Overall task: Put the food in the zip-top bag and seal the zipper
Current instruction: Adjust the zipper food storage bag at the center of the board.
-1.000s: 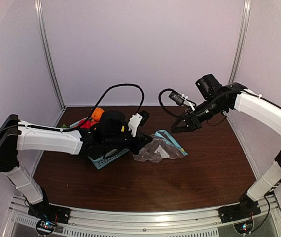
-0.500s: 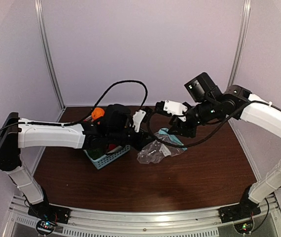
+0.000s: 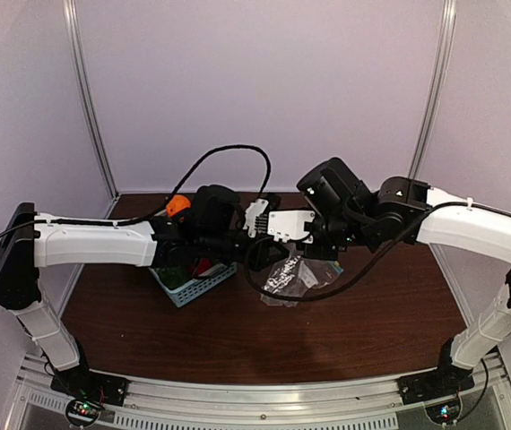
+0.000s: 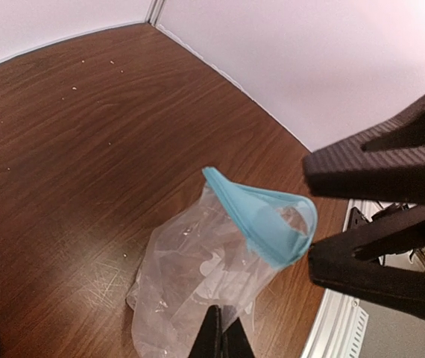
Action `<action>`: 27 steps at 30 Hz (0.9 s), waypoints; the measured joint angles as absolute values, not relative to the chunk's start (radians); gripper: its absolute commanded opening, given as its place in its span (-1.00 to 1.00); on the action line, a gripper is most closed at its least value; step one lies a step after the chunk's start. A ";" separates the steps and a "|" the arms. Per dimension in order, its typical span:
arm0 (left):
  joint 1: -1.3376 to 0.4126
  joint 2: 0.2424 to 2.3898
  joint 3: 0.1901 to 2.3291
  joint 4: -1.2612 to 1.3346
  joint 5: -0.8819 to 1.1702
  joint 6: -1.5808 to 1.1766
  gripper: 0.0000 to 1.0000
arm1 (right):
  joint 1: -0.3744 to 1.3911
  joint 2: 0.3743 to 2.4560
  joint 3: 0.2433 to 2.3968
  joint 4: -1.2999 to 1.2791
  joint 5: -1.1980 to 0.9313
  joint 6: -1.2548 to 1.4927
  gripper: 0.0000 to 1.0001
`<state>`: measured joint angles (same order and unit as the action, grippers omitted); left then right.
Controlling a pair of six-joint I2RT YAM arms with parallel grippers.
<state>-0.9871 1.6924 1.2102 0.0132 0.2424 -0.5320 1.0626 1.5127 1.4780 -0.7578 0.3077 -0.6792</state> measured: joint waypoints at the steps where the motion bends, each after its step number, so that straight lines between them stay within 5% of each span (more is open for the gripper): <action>1: -0.987 1.692 1.210 0.013 0.247 -0.533 -1.00 | 1.066 1.513 1.472 -0.753 0.320 -0.687 -0.37; 27: -0.975 1.705 1.227 -0.001 0.319 -0.554 -1.00 | 1.098 1.486 1.344 -0.618 0.479 -0.810 -0.54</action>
<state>-0.9752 1.7046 1.2270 -0.0013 0.3195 -0.5537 1.0981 1.4860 1.3437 -0.6182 0.4793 -0.8101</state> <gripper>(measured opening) 0.009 0.228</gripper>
